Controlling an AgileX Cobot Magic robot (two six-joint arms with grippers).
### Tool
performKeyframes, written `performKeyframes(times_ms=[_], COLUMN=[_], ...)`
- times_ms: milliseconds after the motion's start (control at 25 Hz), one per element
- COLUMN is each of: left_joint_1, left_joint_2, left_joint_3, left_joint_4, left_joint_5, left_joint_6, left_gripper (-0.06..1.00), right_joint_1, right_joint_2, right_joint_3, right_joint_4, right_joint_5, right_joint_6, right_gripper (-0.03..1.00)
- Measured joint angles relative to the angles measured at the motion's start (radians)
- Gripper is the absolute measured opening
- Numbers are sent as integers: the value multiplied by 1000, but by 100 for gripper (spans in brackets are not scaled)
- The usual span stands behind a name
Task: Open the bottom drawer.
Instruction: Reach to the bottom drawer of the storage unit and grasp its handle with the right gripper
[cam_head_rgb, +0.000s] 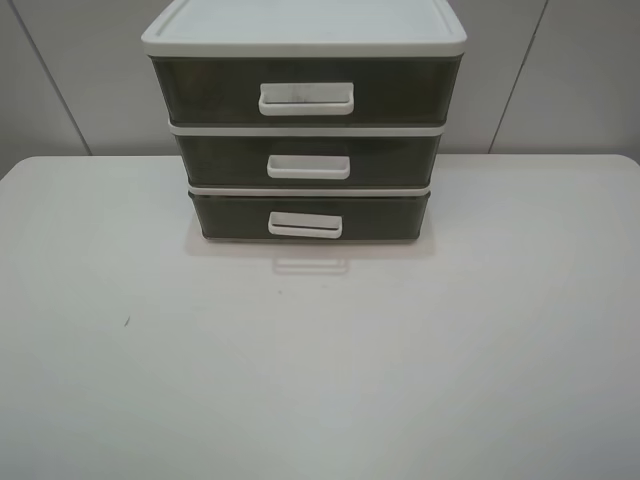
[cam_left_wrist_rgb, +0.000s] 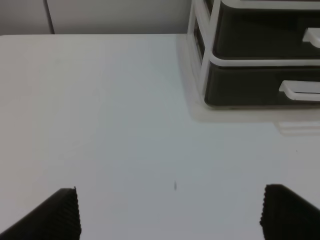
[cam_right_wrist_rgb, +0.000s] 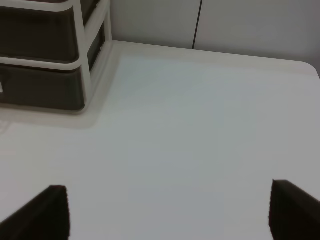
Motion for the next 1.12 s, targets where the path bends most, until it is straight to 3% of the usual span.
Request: performKeyframes(times_ms=[920, 1120], left_joint_1=[0, 0], left_joint_2=[0, 0], left_joint_3=[0, 0], left_joint_4=[0, 0], left_joint_5=[0, 0], left_joint_6=[0, 0], left_gripper=[74, 74], right_joint_1=[0, 0], right_joint_2=[0, 144], right_joint_3=[0, -8], right_joint_4=[0, 0], right_joint_5=[0, 0], right_joint_6=[0, 0], right_gripper=[79, 79])
